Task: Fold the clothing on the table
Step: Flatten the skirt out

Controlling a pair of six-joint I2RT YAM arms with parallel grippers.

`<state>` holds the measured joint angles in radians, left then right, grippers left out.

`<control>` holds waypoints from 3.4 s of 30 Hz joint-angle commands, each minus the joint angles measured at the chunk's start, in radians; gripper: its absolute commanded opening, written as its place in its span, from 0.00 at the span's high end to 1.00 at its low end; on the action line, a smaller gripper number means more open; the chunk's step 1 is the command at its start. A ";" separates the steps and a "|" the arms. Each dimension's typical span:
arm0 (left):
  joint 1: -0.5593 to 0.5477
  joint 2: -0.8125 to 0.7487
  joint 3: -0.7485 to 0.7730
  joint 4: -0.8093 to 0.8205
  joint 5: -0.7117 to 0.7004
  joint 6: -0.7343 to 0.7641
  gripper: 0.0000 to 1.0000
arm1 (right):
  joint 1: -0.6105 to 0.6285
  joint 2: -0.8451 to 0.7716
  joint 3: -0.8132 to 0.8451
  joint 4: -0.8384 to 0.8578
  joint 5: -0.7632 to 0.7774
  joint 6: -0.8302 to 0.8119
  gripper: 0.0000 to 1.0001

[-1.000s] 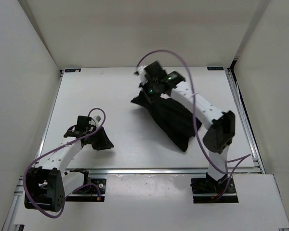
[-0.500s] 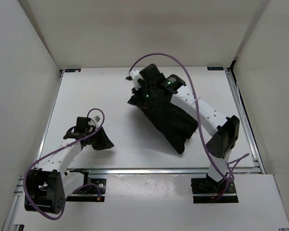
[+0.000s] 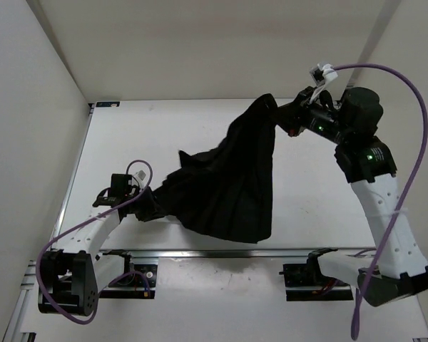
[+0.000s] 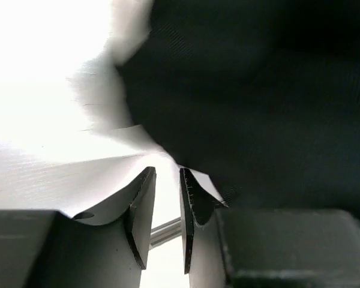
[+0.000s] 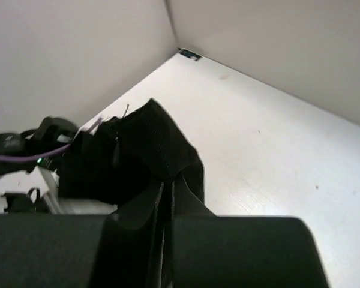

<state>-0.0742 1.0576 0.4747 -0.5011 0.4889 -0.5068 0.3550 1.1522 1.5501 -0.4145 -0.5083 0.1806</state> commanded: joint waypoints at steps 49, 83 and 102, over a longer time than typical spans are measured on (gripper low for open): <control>-0.087 0.467 0.459 0.279 0.197 -0.144 0.74 | 0.071 0.949 0.042 -0.122 0.128 0.123 1.00; -0.110 0.642 0.489 0.489 0.031 -0.160 0.64 | -0.160 0.506 -0.034 -0.313 0.106 -0.069 0.23; -0.139 0.913 0.447 1.116 0.188 -0.433 0.49 | -0.185 0.392 -0.139 -0.391 0.126 -0.061 0.23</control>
<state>-0.1837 1.9709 0.8856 0.4644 0.6090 -0.8680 0.1764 1.5555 1.4078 -0.7780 -0.3908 0.1234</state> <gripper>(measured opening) 0.511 0.774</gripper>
